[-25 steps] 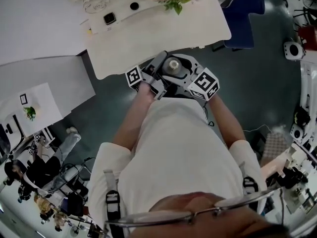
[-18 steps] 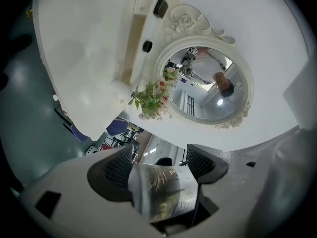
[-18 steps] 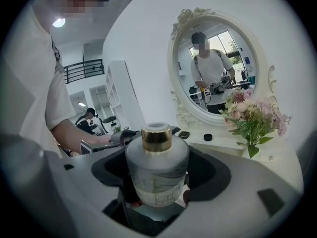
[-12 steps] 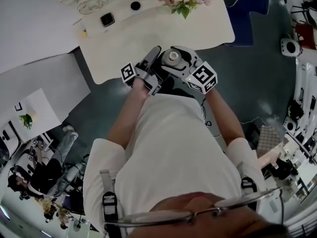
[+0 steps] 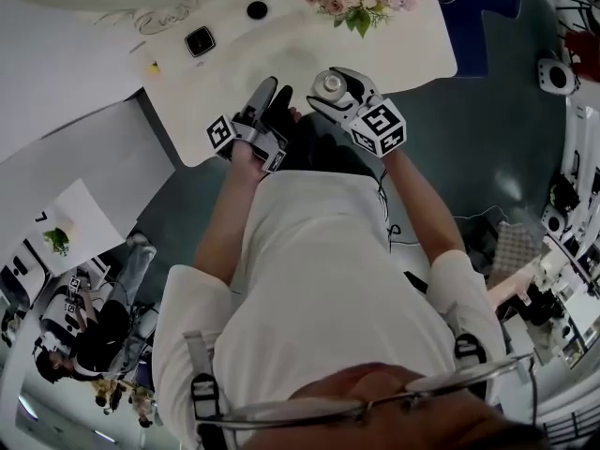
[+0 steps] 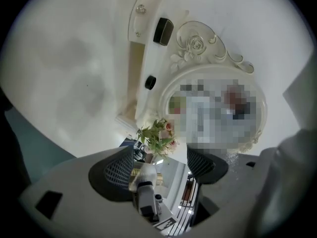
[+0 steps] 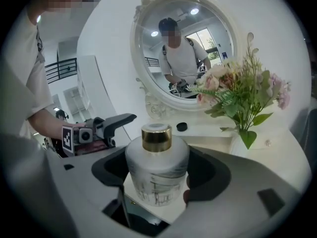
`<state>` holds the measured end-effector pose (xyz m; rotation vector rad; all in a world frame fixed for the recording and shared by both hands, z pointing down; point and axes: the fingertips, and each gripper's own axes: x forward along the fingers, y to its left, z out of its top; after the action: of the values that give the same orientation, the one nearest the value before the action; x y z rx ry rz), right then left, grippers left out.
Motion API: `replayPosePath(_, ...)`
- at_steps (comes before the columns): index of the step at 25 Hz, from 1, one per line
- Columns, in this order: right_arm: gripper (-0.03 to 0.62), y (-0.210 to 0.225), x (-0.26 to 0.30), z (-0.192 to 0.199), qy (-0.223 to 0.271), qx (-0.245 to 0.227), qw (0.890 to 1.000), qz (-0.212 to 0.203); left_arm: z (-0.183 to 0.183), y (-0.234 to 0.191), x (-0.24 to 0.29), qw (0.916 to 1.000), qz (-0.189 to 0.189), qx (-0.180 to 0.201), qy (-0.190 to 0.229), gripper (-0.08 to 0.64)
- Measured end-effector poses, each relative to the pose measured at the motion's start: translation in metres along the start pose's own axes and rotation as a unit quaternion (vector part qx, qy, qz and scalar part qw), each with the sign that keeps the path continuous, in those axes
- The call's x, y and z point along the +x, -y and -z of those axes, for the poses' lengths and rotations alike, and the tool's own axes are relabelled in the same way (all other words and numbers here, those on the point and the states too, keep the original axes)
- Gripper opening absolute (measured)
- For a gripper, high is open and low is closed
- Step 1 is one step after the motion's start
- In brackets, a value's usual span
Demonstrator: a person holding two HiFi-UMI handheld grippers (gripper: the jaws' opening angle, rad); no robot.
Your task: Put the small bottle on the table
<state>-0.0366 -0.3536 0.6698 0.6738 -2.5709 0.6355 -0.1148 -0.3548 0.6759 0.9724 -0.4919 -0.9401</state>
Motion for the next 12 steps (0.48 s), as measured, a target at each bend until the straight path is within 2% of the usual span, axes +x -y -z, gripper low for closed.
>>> replayPosePath(4,0.342,0.023,0.026,0.025,-0.030,-0.012,0.999,0.018,-0.019,-0.012,-0.005,0.9998,-0.018,-0.007,0.007,0.336)
replayPosePath(12,0.342,0.042,0.066,0.062,-0.050,-0.002,0.998,0.032,-0.035,-0.044,-0.010,0.9989,-0.046,-0.013,0.002,0.336)
